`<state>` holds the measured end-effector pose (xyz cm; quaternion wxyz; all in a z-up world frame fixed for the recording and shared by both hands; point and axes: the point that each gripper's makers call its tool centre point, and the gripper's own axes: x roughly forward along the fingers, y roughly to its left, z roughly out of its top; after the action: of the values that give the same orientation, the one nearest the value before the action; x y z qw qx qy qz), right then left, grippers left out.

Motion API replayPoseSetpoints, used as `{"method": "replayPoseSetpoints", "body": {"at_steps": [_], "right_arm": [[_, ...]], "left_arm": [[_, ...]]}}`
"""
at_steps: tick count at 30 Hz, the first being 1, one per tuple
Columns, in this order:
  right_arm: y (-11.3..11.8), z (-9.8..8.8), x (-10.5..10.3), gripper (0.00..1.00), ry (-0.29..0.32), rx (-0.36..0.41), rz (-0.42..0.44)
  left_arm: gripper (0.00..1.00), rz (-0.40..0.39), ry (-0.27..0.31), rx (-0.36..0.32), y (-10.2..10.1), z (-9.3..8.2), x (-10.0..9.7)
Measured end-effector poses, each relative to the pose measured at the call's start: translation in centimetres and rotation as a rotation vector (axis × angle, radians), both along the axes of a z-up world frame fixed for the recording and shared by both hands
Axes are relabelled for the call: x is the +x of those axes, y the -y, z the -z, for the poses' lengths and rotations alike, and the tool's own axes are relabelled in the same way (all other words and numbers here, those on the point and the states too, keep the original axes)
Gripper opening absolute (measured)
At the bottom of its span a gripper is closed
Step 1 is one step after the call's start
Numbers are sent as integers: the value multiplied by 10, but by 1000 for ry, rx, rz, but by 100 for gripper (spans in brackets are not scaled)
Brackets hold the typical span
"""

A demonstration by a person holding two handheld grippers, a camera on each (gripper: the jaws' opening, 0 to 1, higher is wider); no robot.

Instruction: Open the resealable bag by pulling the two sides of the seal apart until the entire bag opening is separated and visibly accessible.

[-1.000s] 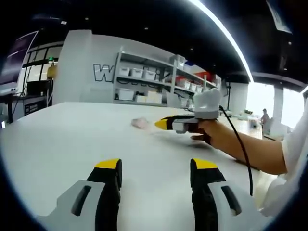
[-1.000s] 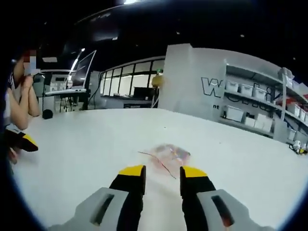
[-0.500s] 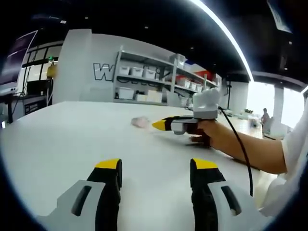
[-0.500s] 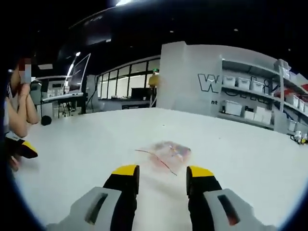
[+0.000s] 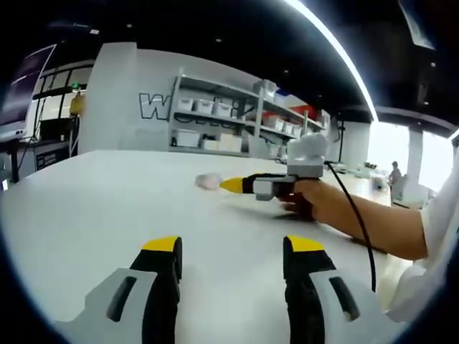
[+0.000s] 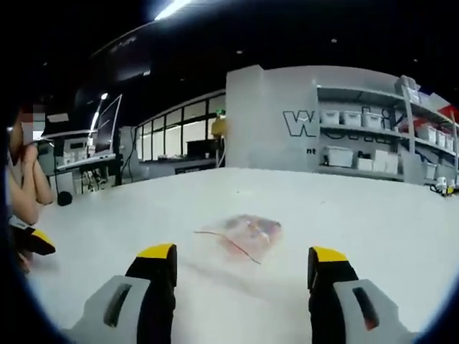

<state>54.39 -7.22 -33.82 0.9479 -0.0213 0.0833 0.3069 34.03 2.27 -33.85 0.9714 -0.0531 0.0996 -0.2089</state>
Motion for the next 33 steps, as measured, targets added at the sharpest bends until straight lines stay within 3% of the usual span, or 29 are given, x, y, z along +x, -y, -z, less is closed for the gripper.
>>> {"method": "replayPoseSetpoints", "body": {"at_steps": [25, 33], "right_arm": [[0, 1, -5, 72, -14, -2, -9], [3, 0, -11, 76, -10, -1, 6]], "left_arm": [[57, -2, 6, -5, -1, -2, 0], [57, -1, 7, -11, -2, -2, -2]]}}
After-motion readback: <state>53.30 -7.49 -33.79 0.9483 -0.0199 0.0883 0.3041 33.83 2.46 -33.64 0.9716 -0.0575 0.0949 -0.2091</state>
